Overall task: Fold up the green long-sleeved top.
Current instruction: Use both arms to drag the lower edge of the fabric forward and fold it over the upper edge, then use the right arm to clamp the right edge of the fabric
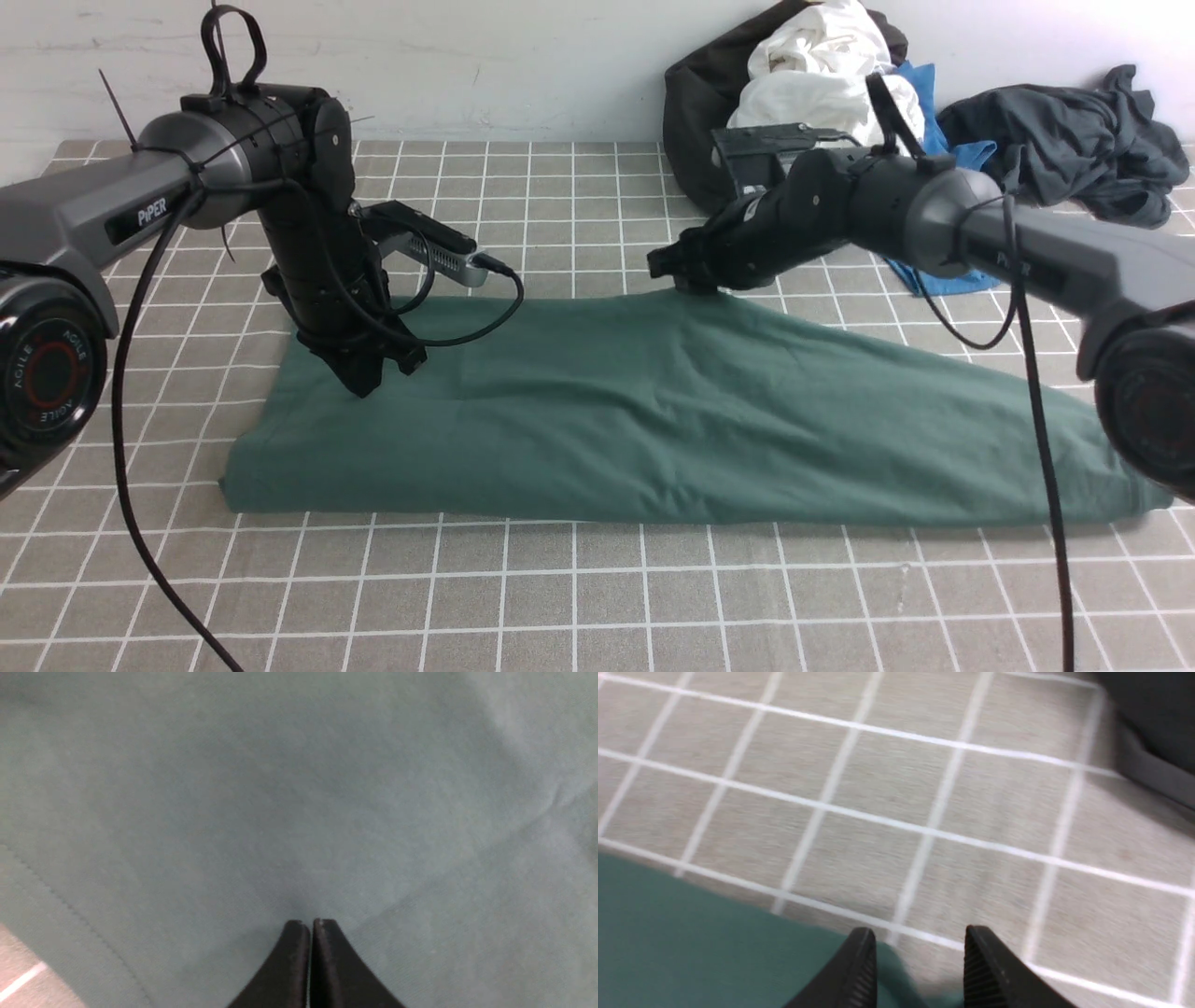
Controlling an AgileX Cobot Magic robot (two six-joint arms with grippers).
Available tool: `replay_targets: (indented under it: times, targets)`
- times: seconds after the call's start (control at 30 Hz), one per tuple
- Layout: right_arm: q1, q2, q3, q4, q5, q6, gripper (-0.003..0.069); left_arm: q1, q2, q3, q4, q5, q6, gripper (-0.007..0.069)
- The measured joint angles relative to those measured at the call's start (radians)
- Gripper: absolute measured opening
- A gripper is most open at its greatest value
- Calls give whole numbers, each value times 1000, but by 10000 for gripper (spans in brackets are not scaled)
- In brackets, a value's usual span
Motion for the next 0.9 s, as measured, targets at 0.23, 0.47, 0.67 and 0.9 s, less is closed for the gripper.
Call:
replay_targets:
  times: [0.23, 0.47, 0.67, 0.9]
  targets:
    - [-43, -94, -134, -103, 365, -102, 252, 0, -84, 0, 33, 46, -25, -8]
    - [-88, -262, -164, -227, 618, -146, 252, 0, -367, 83, 25, 63, -66, -8]
    - [-163, -429, 40, -242, 634, -125, 252, 0, -622, 338, -5, 61, -88, -8]
    - [-270, -678, 436, -237, 621, -85, 270, 0, -881, 618, -124, -54, -86, -8]
